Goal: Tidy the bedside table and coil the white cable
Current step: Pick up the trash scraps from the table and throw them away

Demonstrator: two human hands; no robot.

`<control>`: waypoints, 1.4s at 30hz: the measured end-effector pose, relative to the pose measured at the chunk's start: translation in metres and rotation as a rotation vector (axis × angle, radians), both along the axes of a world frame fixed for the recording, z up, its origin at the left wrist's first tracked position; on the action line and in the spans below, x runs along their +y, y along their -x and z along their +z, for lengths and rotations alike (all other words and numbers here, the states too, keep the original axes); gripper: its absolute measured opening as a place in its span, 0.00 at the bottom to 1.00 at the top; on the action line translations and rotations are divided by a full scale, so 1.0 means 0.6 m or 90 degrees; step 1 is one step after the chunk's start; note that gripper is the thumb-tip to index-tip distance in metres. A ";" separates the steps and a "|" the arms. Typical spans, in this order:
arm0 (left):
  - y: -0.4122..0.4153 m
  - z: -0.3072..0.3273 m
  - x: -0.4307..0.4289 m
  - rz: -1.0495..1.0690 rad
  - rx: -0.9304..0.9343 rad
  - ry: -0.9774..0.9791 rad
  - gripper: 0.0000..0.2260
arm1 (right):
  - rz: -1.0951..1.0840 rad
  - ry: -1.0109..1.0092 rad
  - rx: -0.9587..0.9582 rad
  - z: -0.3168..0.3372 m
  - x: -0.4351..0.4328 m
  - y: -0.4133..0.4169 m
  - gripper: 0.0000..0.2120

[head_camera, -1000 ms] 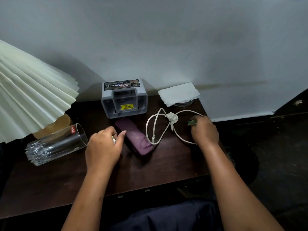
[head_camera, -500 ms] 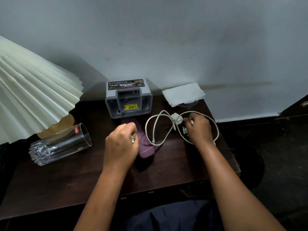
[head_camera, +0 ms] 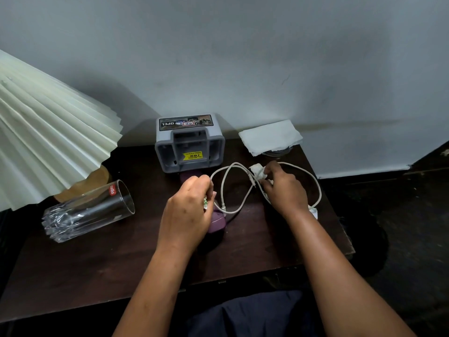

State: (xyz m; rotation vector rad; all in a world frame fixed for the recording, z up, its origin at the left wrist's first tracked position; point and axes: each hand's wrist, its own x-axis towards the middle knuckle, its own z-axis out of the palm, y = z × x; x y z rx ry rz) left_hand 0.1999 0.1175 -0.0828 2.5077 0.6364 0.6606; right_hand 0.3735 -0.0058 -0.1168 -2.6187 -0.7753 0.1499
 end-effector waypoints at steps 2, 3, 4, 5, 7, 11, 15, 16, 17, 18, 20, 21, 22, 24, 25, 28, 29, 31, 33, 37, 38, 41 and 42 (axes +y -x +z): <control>-0.002 0.001 -0.005 -0.007 0.004 0.007 0.08 | 0.015 0.004 0.003 0.002 -0.002 0.000 0.10; -0.003 0.000 -0.007 -0.014 0.009 0.008 0.07 | 0.016 0.003 0.003 0.003 -0.002 0.001 0.11; -0.003 -0.001 -0.009 -0.022 0.018 0.008 0.07 | 0.016 0.002 0.000 0.002 -0.003 0.001 0.11; -0.004 -0.003 -0.011 -0.032 0.029 0.008 0.07 | 0.013 0.002 -0.007 0.001 -0.003 0.001 0.11; -0.005 -0.006 -0.012 -0.045 0.042 0.007 0.07 | 0.001 0.000 -0.016 -0.001 -0.003 0.000 0.12; -0.009 -0.008 -0.015 -0.049 0.044 0.011 0.07 | -0.006 -0.006 0.008 -0.005 -0.003 -0.004 0.12; -0.015 -0.008 -0.020 -0.049 0.049 0.032 0.08 | -0.005 0.010 0.021 -0.004 -0.001 -0.006 0.13; -0.016 -0.007 -0.021 -0.050 0.052 0.038 0.08 | -0.003 0.023 0.020 -0.002 -0.001 -0.007 0.13; -0.018 -0.007 -0.022 -0.050 0.056 0.041 0.08 | 0.000 0.037 0.019 0.000 0.000 -0.008 0.12; -0.019 -0.007 -0.023 -0.050 0.061 0.043 0.08 | 0.007 0.049 0.018 0.002 0.000 -0.008 0.10; -0.021 -0.007 -0.024 -0.051 0.072 0.041 0.08 | 0.016 0.067 0.009 0.006 0.002 -0.008 0.07; -0.021 -0.008 -0.025 -0.053 0.078 0.039 0.08 | 0.016 0.073 0.003 0.007 0.002 -0.008 0.07; -0.022 -0.008 -0.026 -0.054 0.084 0.039 0.08 | 0.015 0.077 0.000 0.008 0.002 -0.007 0.08; -0.023 -0.009 -0.027 -0.056 0.088 0.037 0.08 | 0.001 0.073 0.013 0.010 -0.001 -0.008 0.10; -0.023 -0.009 -0.028 -0.057 0.089 0.035 0.08 | -0.011 0.068 0.022 0.011 -0.002 -0.009 0.11; -0.026 -0.009 -0.029 -0.059 0.093 0.033 0.08 | -0.039 0.054 0.043 0.008 -0.003 -0.014 0.16; -0.026 -0.009 -0.029 -0.060 0.095 0.033 0.08 | -0.046 0.048 0.059 0.006 -0.002 -0.013 0.19; -0.026 -0.010 -0.029 -0.063 0.100 0.034 0.08 | -0.060 0.021 0.099 0.002 0.001 -0.012 0.21; -0.026 -0.011 -0.029 -0.067 0.104 0.035 0.08 | -0.085 -0.015 0.128 0.000 0.005 -0.011 0.22; -0.026 -0.013 -0.028 -0.074 0.112 0.038 0.08 | -0.132 -0.090 0.152 -0.006 0.017 -0.009 0.15; -0.026 -0.013 -0.028 -0.077 0.114 0.039 0.08 | -0.146 -0.103 0.158 -0.006 0.020 -0.007 0.13; -0.025 -0.013 -0.028 -0.082 0.127 0.038 0.08 | -0.182 -0.112 0.158 -0.008 0.029 -0.003 0.12; -0.025 -0.013 -0.028 -0.083 0.132 0.036 0.08 | -0.198 -0.111 0.159 -0.008 0.030 -0.003 0.11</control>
